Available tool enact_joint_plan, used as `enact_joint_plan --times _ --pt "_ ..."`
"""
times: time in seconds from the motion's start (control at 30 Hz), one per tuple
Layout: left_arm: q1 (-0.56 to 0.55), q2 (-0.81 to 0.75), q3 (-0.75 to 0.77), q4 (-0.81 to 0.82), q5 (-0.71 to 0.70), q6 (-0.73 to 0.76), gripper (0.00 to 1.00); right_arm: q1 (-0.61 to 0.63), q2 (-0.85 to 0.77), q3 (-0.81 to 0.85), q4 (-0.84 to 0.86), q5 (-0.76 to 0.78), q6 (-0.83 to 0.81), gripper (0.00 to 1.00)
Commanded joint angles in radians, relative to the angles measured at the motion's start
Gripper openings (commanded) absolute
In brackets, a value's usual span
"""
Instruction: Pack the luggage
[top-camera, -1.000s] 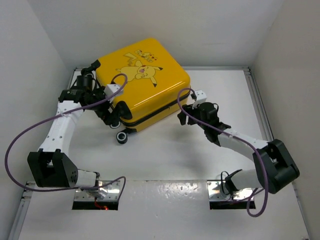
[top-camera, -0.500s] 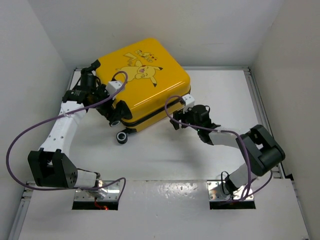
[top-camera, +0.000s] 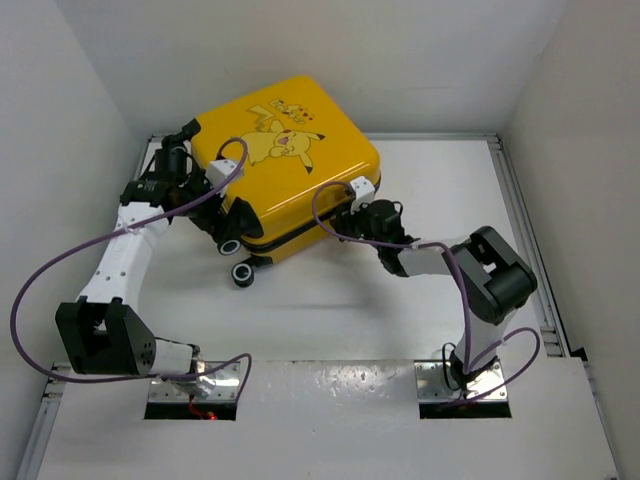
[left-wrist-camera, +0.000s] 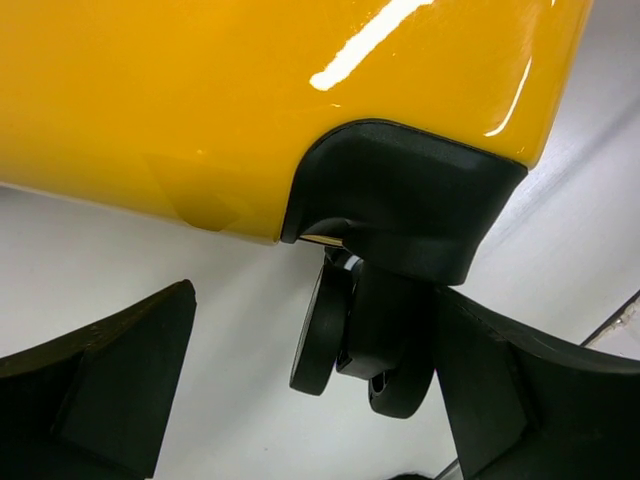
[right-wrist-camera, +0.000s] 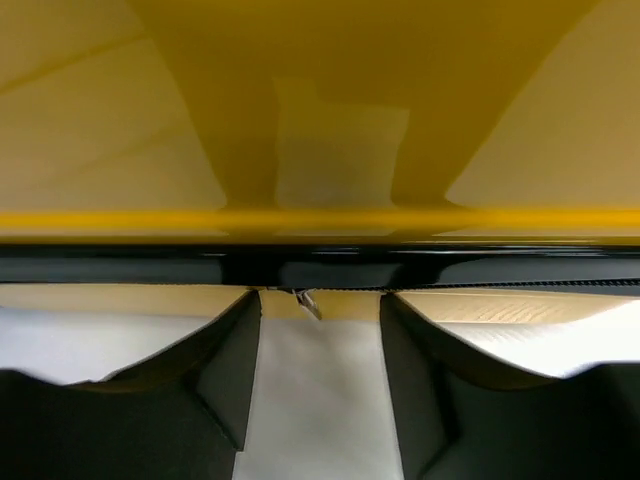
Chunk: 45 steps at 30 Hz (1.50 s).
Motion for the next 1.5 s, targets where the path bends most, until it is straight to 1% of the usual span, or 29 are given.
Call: enact_joint_plan --times 0.0,0.07,0.13,0.17,0.23,0.27,0.33,0.4,0.6,0.7,0.77,0.87,1.03,1.1,1.13,1.17,1.23,1.27,1.3,1.47 --pt "0.045 -0.01 -0.002 0.116 -0.03 0.001 1.0 0.023 0.021 0.065 0.106 0.035 0.001 0.44" --pt "0.045 -0.01 -0.002 0.116 -0.03 0.001 1.0 0.029 0.031 0.072 0.115 0.055 -0.019 0.4" --pt "0.056 -0.01 -0.011 0.116 -0.021 0.001 1.0 0.032 0.033 0.083 0.122 0.079 -0.019 0.31" --pt "0.056 -0.01 -0.011 0.116 -0.021 0.001 1.0 0.032 0.027 0.083 0.128 0.08 -0.027 0.28" --pt "0.065 -0.019 -0.02 0.116 -0.021 0.012 1.0 0.032 0.019 0.078 0.143 0.097 -0.033 0.26" --pt "0.065 -0.019 -0.029 0.116 -0.021 0.012 1.0 0.035 0.007 0.075 0.14 0.105 -0.033 0.23" --pt "0.074 -0.019 -0.029 0.116 -0.021 0.021 1.0 0.029 0.002 0.072 0.145 0.102 -0.047 0.05" --pt "0.074 -0.019 -0.029 0.116 -0.021 0.021 1.0 0.028 -0.005 0.071 0.168 0.08 -0.053 0.0" --pt "0.083 -0.019 -0.029 0.116 -0.03 0.039 1.0 0.029 -0.025 0.057 0.204 -0.003 -0.059 0.0" --pt "0.093 -0.019 -0.029 0.116 -0.039 0.039 1.0 0.04 -0.031 0.054 0.197 0.009 -0.062 0.15" --pt "0.093 -0.019 -0.029 0.116 -0.039 0.039 1.0 0.041 -0.036 0.049 0.197 0.022 -0.064 0.17" --pt "0.102 -0.028 -0.038 0.107 -0.039 0.048 1.0 0.043 -0.042 0.054 0.192 0.036 -0.068 0.22" --pt "0.111 -0.028 -0.038 0.107 -0.039 0.058 1.0 0.044 -0.042 0.069 0.194 0.036 -0.065 0.22" --pt "0.111 -0.028 -0.038 0.107 -0.048 0.068 1.0 0.048 -0.041 0.074 0.197 0.06 -0.062 0.22" --pt "0.111 -0.028 -0.038 0.095 -0.048 0.068 1.0 0.046 -0.041 0.081 0.198 0.065 -0.059 0.2" --pt "0.12 -0.037 -0.038 0.095 -0.048 0.079 1.0 0.046 -0.042 0.085 0.203 0.068 -0.063 0.15" --pt "0.12 -0.037 -0.038 0.084 -0.059 0.09 1.0 0.048 -0.044 0.091 0.201 0.065 -0.059 0.11" --pt "0.131 -0.037 -0.038 0.084 -0.059 0.103 1.0 0.048 -0.047 0.095 0.203 0.063 -0.059 0.02" --pt "0.131 -0.037 -0.038 0.073 -0.068 0.113 1.0 0.051 -0.047 0.097 0.203 0.054 -0.057 0.0" --pt "0.142 -0.046 -0.014 0.023 -0.068 0.211 1.0 0.052 -0.041 0.091 0.22 0.042 -0.068 0.0"
